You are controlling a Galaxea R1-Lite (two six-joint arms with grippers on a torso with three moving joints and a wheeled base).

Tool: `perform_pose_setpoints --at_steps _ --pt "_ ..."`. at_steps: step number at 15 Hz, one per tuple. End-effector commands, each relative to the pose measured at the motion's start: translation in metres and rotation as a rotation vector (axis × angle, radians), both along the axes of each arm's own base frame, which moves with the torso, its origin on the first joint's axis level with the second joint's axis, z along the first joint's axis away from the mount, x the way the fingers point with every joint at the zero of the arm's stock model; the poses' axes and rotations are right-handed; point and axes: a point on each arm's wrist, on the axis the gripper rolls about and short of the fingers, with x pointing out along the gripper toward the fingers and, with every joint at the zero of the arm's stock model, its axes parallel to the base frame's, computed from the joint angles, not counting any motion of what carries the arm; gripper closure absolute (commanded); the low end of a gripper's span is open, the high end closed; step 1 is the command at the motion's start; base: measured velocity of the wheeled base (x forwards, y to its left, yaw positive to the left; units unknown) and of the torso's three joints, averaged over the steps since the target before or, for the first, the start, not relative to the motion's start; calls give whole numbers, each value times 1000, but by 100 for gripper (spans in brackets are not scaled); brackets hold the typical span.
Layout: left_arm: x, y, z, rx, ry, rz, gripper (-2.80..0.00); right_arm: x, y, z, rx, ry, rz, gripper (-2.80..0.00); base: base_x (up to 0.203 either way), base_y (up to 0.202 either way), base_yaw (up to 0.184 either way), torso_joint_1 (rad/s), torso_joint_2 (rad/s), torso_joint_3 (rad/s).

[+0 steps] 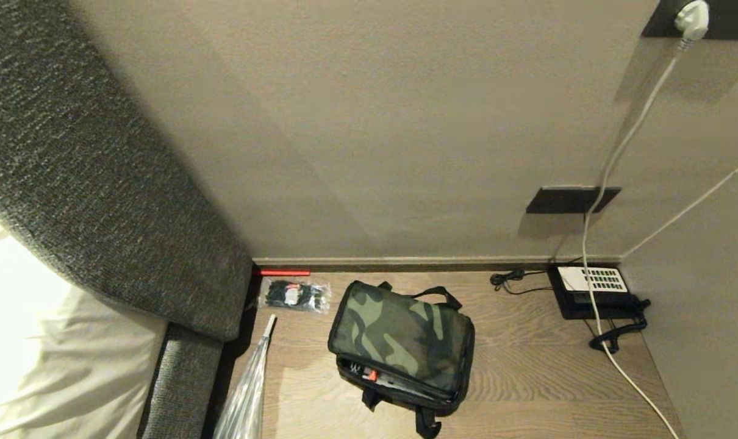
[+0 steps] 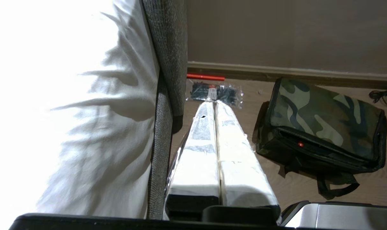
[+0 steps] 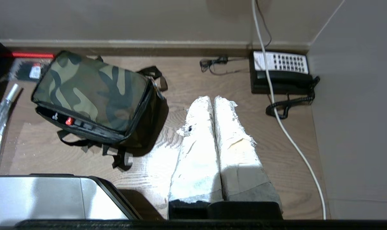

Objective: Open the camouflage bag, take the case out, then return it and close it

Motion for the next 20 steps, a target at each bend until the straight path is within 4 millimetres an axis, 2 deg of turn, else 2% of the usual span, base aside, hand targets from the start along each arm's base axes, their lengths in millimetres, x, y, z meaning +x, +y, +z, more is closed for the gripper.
perform_pose_setpoints --at_steps 1,20 --pt "0 0 -1 0 2 1 0 0 0 0 0 3 1 0 0 0 0 0 7 205" --pt "0 0 -1 0 2 1 0 0 0 0 0 3 1 0 0 0 0 2 3 203"
